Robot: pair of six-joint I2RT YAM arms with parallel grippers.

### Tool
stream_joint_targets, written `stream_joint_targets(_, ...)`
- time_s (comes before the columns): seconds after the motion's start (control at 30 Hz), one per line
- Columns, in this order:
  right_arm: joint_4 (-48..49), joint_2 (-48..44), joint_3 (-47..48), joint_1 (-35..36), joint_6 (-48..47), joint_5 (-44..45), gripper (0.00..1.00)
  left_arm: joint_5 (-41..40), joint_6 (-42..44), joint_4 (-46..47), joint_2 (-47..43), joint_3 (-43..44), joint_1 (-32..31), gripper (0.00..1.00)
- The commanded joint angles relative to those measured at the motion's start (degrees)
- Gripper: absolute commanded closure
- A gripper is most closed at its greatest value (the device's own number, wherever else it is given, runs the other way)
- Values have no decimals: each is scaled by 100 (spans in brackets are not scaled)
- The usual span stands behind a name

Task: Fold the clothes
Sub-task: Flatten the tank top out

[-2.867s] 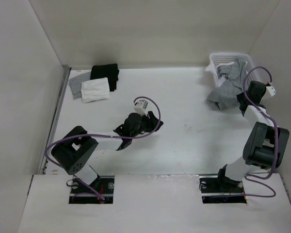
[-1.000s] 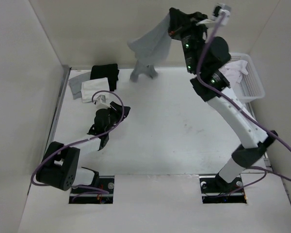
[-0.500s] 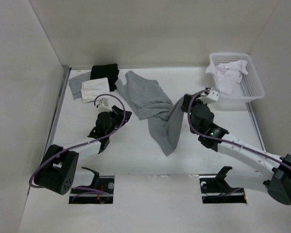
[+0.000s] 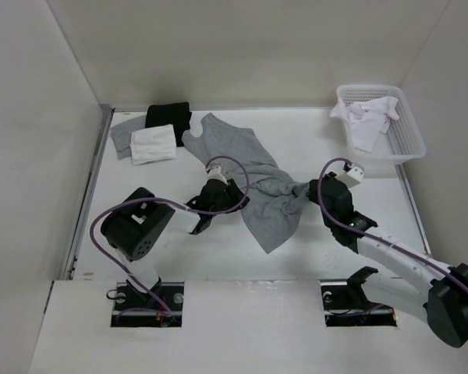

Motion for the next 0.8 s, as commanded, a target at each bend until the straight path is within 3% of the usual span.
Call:
stream_joint_targets(0.0,388,-61,-155,-22,90,-228,100,-67,317,-441,307,396,-127,76)
stream_joint_targets(0.1,397,-61,-296,-57,116,-263,100,-225,414,-706,388,590,48,90)
stream_joint_targets(0.23,291,-105,-419,-31,169,-350,100,-673,599,-934,29,669,593,96)
stream_joint_targets(0.4,-174,-201,-446,451,537,-535,100,-1183,669,-1567,-464,854,1402,92)
stream_joint_targets(0.5,-306,-105,-454,742,714,-632,100,-1236,800,-1612,-657,924,1429,73)
stream_joint_targets(0.57,-359,-43,-542,787,810,-649,100,-1289,889,-1647,-877,767,1342,68)
stream_joint_targets(0.67,-316,-34,-752,787,898,-763,100,-1446,977,-1848,-1421,250,1254,68)
stream_joint_targets(0.77,-271,-34,-902,787,960,-816,99,-1675,1012,-2515,-1975,-182,1131,81)
